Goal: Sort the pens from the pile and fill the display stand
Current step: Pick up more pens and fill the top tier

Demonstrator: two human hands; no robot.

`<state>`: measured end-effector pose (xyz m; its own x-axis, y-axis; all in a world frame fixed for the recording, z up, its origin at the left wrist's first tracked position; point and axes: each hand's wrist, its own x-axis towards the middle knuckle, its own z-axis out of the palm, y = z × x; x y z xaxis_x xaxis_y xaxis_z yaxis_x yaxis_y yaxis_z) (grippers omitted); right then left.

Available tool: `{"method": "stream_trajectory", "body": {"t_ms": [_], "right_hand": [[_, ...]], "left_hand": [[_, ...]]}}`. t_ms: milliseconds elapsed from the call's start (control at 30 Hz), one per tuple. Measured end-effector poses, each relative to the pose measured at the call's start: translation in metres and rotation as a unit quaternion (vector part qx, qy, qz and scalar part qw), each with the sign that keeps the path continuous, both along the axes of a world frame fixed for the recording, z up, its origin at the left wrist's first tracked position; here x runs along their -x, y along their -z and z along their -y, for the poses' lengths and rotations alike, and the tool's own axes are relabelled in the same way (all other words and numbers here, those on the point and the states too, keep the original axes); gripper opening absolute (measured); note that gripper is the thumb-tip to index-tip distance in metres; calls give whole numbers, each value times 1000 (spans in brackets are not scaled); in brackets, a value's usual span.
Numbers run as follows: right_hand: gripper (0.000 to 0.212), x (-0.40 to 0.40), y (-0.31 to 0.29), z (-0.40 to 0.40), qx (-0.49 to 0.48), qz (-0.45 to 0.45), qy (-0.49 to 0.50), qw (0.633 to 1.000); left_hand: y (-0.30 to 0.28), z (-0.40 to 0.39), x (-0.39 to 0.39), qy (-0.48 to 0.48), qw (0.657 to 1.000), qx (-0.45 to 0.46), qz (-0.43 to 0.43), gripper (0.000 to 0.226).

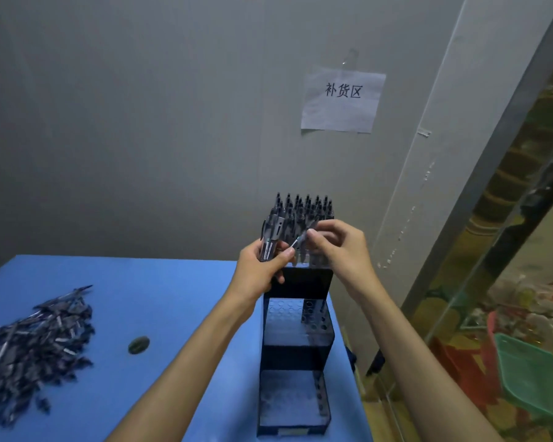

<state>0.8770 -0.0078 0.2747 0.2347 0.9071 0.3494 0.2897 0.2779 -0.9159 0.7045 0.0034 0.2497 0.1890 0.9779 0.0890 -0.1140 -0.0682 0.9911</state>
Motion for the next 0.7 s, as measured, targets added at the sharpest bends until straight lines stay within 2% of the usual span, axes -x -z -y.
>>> {"method": "stream_trajectory", "body": {"t_ms": [100, 233, 300, 433, 700], "right_hand": [[15, 0, -7, -3, -3, -106, -32, 994], [13, -13, -21, -10, -42, -162, 4, 986], [13, -23, -26, -14, -72, -121, 45, 989], [13, -32, -28, -22, -124, 41, 111, 985], [19, -16, -26, -22, -143, 147, 111, 973]], "left_hand": [[1, -2, -5, -17, 1000, 5, -16, 15], [2, -3, -4, -64, 998, 22, 9, 16], [5, -4, 0, -78, 997, 16, 10, 18], [10, -1, 8, -92, 996, 2, -8, 13], [9, 4, 18, -111, 994, -13, 8, 9]]}}
